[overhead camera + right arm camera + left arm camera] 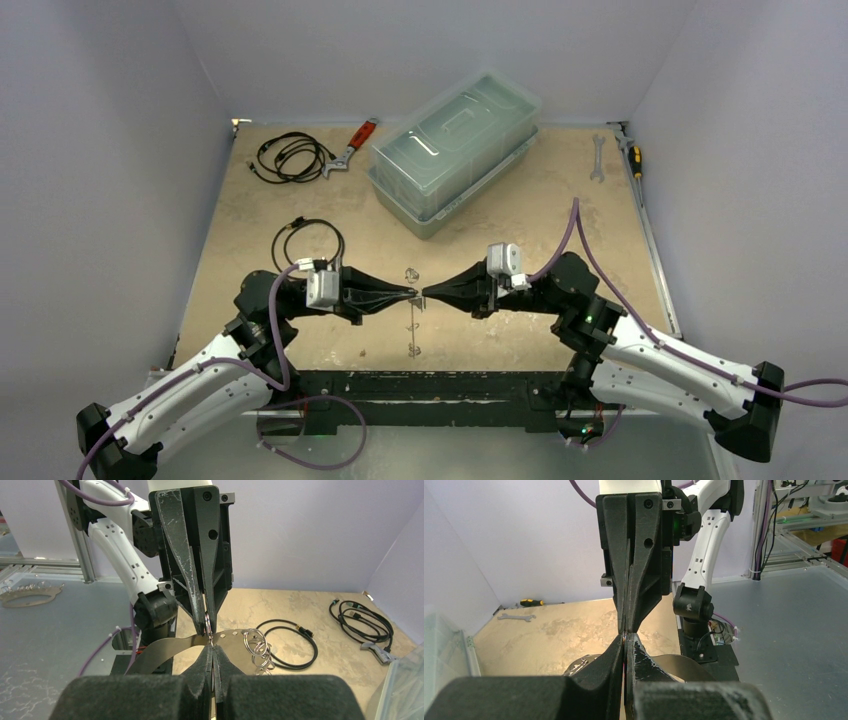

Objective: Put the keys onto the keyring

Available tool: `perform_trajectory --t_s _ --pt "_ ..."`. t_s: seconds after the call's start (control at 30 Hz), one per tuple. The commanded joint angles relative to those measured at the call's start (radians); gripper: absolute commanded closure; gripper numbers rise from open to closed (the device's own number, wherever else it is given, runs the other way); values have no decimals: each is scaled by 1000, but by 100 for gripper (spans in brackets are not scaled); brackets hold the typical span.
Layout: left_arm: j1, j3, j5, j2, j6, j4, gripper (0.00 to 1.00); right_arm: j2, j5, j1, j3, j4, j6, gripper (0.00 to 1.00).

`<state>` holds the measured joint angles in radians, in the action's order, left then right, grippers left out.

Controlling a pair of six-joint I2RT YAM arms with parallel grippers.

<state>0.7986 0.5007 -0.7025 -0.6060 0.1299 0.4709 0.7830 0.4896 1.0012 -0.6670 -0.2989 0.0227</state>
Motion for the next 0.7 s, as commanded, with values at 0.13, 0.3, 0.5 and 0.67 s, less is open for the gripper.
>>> perform_trajectory --t_s 0.13,0.3,0.5,0.67 --pt "-11 7 12 9 17 77 100 5 20 3 -5 -2 14 100" --pt "-13 6 11 9 17 81 100 19 20 4 -1 2 9 95" --pt "-15 6 4 6 22 85 100 19 23 4 -4 -25 0 67" --pt "-15 4 -13 0 32 94 100 6 22 4 -16 -37 2 55"
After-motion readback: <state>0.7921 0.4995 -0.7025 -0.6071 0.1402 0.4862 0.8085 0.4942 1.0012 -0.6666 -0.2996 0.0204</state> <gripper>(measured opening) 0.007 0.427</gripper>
